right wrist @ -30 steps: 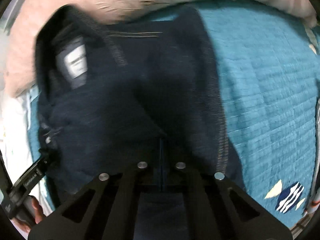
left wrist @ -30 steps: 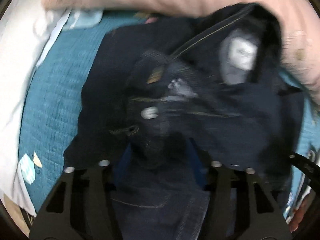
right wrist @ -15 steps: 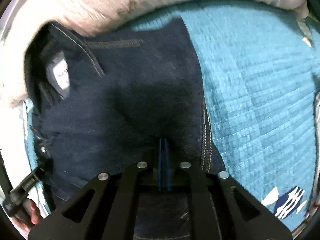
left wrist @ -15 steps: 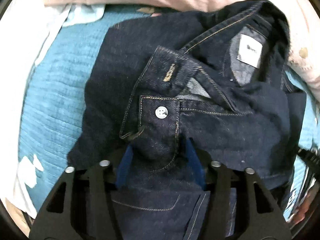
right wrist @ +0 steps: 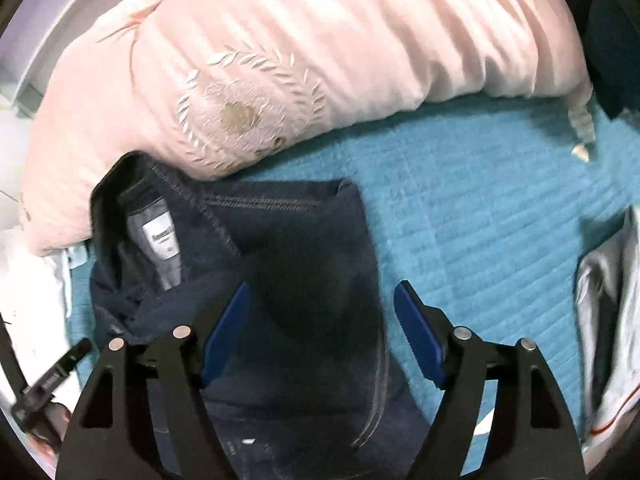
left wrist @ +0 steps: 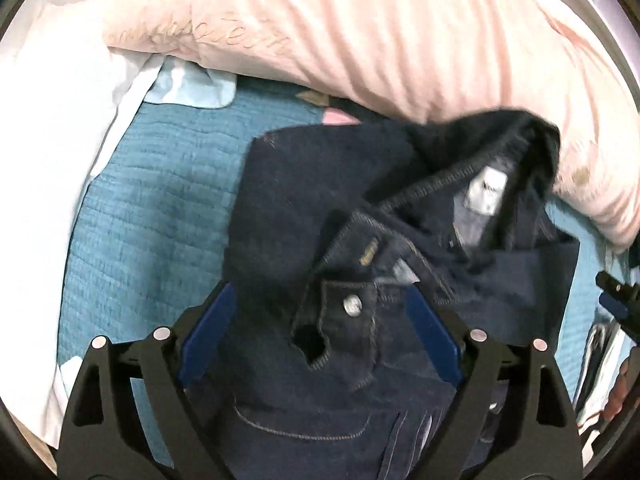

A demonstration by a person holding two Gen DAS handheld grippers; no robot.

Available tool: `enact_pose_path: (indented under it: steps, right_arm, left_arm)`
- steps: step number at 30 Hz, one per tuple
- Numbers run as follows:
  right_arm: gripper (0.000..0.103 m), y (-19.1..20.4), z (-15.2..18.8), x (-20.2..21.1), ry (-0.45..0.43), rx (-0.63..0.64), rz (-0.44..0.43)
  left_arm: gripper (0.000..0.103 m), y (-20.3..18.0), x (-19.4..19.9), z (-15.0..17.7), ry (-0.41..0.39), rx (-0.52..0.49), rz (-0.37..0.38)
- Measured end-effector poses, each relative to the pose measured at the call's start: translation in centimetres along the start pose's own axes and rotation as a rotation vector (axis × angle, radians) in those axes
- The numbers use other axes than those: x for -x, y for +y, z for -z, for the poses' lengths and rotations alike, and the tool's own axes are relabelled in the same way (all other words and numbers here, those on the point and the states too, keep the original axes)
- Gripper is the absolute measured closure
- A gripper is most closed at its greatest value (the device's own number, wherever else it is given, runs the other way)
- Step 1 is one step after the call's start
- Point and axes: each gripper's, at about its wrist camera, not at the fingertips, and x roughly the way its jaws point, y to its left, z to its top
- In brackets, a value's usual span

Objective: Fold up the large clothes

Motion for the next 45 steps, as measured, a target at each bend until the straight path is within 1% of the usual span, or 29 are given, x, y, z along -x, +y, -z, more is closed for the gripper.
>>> enact_pose_path:
  steps: [6, 11, 12, 15, 18, 19, 21, 22, 23, 24, 25, 26, 27, 28, 29, 31, 32, 34, 35, 38, 41, 42, 44, 45]
  right_arm:
    - [0.031, 0.3, -2.3, -1.5, 0.024, 0.025, 0.045]
    - [0.031, 0.1, -4.0, -3.9, 0.052, 0.019, 0.066]
    - [0.031, 0.1, -4.2, -4.4, 0.060, 0.015, 0.065]
    - [0.031, 0.1, -5.1, -5.8, 0.075, 0.008, 0.049]
    - [0.031, -0.1, -5.6, -7.7, 0.103, -0.001, 0.075]
    - [0.031, -0.2, -5.7, -8.3, 0.118, -0.007, 0.072]
    - [0.032, -0.3, -5.8, -9.0, 0.129, -0.011, 0.058]
    - [0.038, -0.3, -5.9, -9.5, 0.136, -0.010, 0.060]
    - [0.055, -0.4, -5.9, -9.9, 0.145, -0.009, 0.066]
    - [0.062, -0.6, -5.9, -10.5, 0.170, -0.011, 0.083]
    - [0.075, -0.9, -5.8, -11.1, 0.193, -0.021, 0.103]
    - [0.081, -1.4, -5.8, -11.5, 0.202, -0.042, 0.101]
    - [0.082, -1.9, -5.8, -11.8, 0.205, -0.070, 0.080]
    - [0.086, -2.5, -5.8, -11.9, 0.206, -0.096, 0.059]
    - [0.088, -3.0, -5.8, -11.9, 0.201, -0.121, 0.040]
    - [0.091, -3.4, -5.8, -11.8, 0.191, -0.137, 0.024]
    - [0.093, -3.4, -5.7, -11.5, 0.181, -0.128, 0.028]
    - [0.093, -3.2, -5.6, -10.7, 0.167, -0.108, 0.039]
    - [0.094, -3.1, -5.7, -10.2, 0.162, -0.101, 0.041]
    - [0.094, -3.5, -6.2, -8.7, 0.152, -0.118, 0.009]
    - [0.094, -3.2, -6.4, -7.0, 0.146, -0.082, 0.010]
    - [0.094, -3.7, -6.5, -6.1, 0.142, -0.071, 0.009]
    - [0.094, -3.7, -6.5, -4.5, 0.126, -0.053, -0.002]
    - [0.094, -3.8, -6.4, -3.8, 0.122, -0.047, -0.006]
  left_arm:
    - [0.015, 0.8, -0.7, -2.8, 0.000, -0.012, -0.054]
    - [0.015, 1.2, -2.9, -5.3, 0.008, -0.046, -0.101]
    - [0.015, 1.4, -3.4, -5.7, 0.016, -0.045, -0.100]
    - [0.015, 2.2, -4.9, -7.0, 0.031, -0.032, -0.064]
    - [0.015, 2.7, -6.7, -8.3, 0.038, -0.019, -0.116]
    - [0.015, 2.9, -7.2, -8.6, 0.034, -0.014, -0.132]
    - [0.016, 3.3, -8.6, -9.3, 0.060, -0.002, -0.157]
    - [0.018, 3.4, -9.4, -9.5, 0.079, -0.002, -0.153]
    - [0.021, 3.6, -10.3, -9.7, 0.102, -0.001, -0.137]
    - [0.029, 3.8, -10.8, -9.7, 0.118, 0.008, -0.113]
    - [0.032, 3.9, -11.1, -9.7, 0.119, 0.022, -0.093]
    - [0.036, 3.9, -11.1, -9.8, 0.104, 0.020, -0.095]
    - [0.044, 3.5, -10.9, -9.8, 0.083, -0.016, -0.091]
    - [0.052, 3.2, -10.7, -9.6, 0.068, -0.041, -0.097]
    - [0.057, 2.7, -10.5, -9.4, 0.048, -0.081, -0.116]
    - [0.071, 2.2, -10.3, -9.2, 0.030, -0.116, -0.159]
    - [0.073, 2.2, -10.2, -9.2, 0.026, -0.119, -0.167]
    - [0.082, 2.5, -9.7, -9.4, 0.028, -0.102, -0.159]
    - [0.085, 2.7, -9.3, -9.6, 0.035, -0.085, -0.136]
    - [0.088, 3.3, -8.2, -9.9, 0.033, -0.065, -0.120]
    - [0.090, 3.1, -6.6, -9.7, 0.007, -0.085, -0.132]
    - [0.091, 3.0, -6.1, -9.6, -0.001, -0.092, -0.138]
    - [0.091, 2.9, -4.7, -9.3, -0.018, -0.098, -0.140]
    - [0.092, 2.7, -3.9, -8.6, -0.023, -0.097, -0.138]
